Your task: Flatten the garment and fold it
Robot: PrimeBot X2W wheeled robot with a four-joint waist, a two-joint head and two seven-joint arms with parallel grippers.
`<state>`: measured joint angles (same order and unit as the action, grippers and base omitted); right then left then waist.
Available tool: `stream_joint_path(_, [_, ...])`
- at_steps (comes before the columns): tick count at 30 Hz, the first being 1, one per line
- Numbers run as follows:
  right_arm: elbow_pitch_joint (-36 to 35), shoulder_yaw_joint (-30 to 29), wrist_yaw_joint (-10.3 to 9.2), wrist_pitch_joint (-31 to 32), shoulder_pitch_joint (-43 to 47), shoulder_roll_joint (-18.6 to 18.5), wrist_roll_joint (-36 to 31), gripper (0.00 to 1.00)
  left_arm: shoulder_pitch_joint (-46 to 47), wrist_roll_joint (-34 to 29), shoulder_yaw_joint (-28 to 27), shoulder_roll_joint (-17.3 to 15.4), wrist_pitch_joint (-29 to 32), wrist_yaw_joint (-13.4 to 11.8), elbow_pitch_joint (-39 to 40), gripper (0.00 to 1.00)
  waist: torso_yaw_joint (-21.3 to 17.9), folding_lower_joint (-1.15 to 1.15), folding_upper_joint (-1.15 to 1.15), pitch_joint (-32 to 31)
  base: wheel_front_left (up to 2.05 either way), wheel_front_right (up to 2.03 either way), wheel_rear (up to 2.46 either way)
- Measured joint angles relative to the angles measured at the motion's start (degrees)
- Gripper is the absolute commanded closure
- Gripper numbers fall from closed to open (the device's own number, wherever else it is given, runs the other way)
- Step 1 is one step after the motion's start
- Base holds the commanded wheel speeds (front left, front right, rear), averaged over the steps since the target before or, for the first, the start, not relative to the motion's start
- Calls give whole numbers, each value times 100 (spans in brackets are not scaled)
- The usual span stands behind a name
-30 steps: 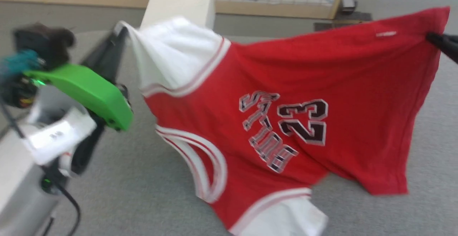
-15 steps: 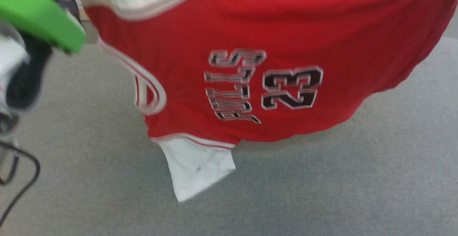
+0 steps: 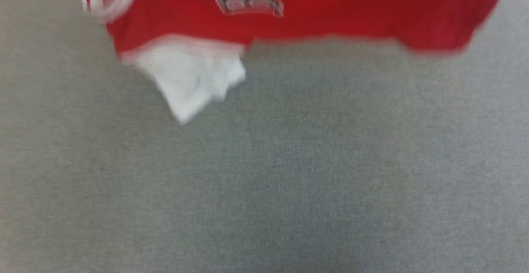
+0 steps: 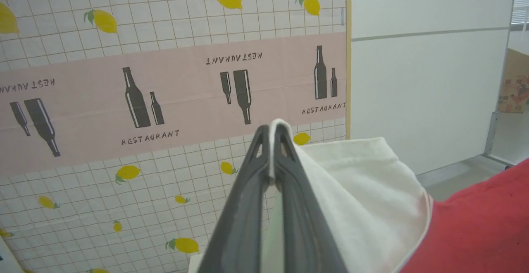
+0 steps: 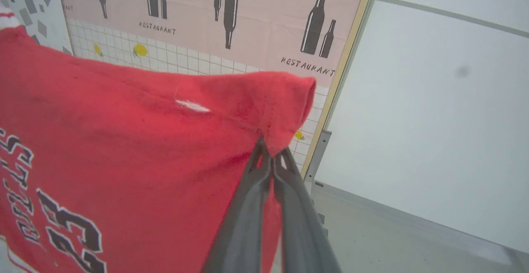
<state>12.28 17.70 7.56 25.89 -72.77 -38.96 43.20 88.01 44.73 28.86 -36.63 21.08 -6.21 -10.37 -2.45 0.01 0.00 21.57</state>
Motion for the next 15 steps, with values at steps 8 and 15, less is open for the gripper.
stream_joint_path(8, [1553,633,0,-1191,-1878,526,-299,100,1956,-542,47,471,-668,324,-1748,100,-149,1,0,924,0,0,0])
stream_joint_path(15, [2388,1121,0,-1925,-2512,867,-124,100,2538,-755,88,754,-1369,571,-2669,100,-243,1,0,1481,0,0,0])
